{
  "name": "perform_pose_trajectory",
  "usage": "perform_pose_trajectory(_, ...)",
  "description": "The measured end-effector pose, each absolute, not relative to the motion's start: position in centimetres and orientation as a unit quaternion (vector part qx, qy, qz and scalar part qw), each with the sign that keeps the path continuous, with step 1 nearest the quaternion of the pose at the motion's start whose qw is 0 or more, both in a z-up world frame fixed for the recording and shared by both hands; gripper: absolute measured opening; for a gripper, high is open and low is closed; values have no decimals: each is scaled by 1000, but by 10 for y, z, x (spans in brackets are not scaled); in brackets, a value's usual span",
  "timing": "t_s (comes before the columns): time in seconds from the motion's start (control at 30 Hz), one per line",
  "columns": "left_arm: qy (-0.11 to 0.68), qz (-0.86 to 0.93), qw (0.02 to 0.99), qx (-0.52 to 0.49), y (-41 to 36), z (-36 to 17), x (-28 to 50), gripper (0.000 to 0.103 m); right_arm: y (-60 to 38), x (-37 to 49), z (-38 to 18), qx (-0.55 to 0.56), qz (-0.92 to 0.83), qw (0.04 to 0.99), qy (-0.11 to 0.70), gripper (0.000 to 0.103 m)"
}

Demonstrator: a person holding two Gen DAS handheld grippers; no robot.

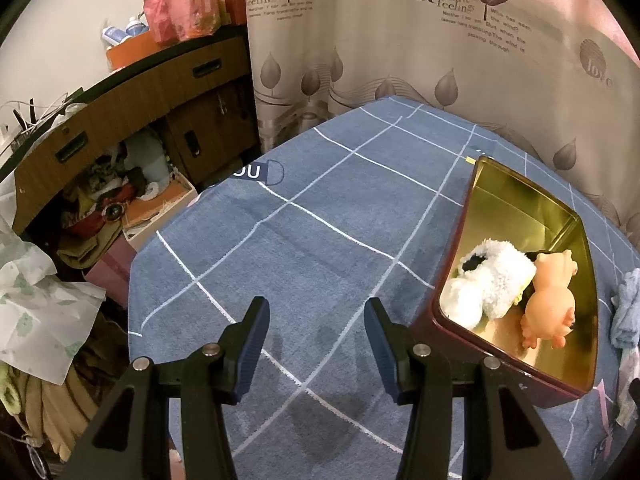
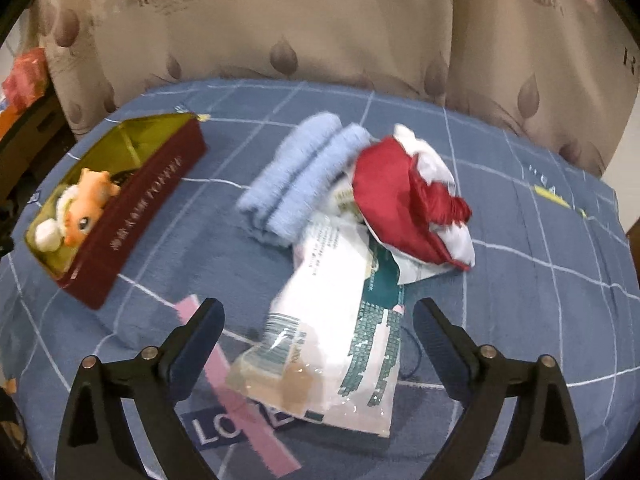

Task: Organize soft objects
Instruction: 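Move the left tool to the blue socks while the right tool grasps the wrapped packet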

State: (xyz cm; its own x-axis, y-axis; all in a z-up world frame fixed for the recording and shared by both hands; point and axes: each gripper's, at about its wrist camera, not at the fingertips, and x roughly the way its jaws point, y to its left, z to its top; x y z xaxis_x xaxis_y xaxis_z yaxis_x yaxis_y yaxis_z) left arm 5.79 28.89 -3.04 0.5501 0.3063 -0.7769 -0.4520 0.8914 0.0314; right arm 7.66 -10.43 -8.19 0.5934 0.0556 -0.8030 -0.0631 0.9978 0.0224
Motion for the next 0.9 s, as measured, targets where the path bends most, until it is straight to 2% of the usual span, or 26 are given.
perform_pose_trajectory(0.33, 417, 215, 880, -72, 285, -28, 58, 50, -115, 101, -114, 33, 5, 877, 479, 95)
perform_pose_trajectory(0.37, 416, 213, 881, -69, 284, -28, 58, 50, -115, 100, -115, 33, 6, 879, 476, 94)
perform_pose_trajectory(0.4, 415, 210, 883, -67, 283, -28, 58, 50, -115, 99, -115, 27, 4, 883, 469, 86)
perform_pose_trajectory(0.47, 412, 207, 885, -62, 281, -27, 59, 50, -113, 96, -114, 19, 12, 886, 463, 78)
perform_pose_trajectory(0.67, 379, 218, 898, -54, 276, -15, 52, 51, -115, 87, -110, 12, 17, 891, 454, 67)
perform_pose_trajectory(0.9, 376, 179, 909, -33, 257, -10, 53, 51, -138, 67, -110, 12, 16, 887, 461, 65)
